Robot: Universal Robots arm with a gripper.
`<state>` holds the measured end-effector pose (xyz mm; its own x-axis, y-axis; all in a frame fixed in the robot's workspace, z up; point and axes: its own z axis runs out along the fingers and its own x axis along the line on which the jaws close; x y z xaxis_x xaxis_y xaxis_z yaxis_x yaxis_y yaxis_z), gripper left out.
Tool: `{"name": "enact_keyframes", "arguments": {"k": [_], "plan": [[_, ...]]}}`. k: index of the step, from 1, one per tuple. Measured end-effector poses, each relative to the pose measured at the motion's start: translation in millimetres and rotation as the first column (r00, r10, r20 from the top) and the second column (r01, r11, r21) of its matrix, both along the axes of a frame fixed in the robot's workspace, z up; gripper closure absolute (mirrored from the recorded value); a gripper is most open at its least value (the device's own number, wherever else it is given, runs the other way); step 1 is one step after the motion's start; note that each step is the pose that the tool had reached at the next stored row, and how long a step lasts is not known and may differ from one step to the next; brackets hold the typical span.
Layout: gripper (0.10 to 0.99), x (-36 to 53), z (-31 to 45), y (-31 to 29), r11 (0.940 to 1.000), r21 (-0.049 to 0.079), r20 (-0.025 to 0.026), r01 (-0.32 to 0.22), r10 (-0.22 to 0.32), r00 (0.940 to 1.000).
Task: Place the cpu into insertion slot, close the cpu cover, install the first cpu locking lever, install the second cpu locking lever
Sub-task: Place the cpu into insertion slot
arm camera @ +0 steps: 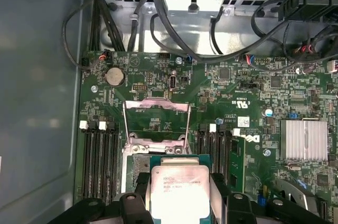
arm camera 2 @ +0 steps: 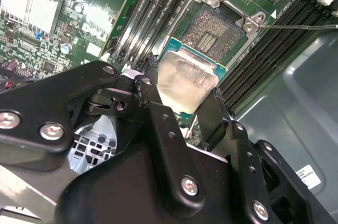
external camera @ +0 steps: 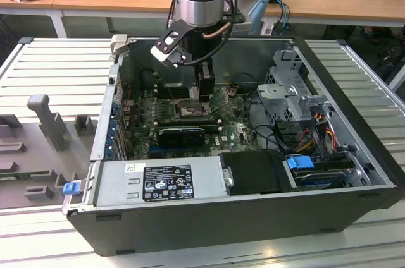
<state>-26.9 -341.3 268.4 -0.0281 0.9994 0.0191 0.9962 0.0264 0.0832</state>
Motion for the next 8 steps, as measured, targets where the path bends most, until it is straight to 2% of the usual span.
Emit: {"name": "enact_keyframes", "arguments": {"k": [8], "plan": [[0.553, 0.0, -3.6, 0.3, 1.0000, 0.000, -0.0001, 0.001, -0.001, 1.0000]]}}
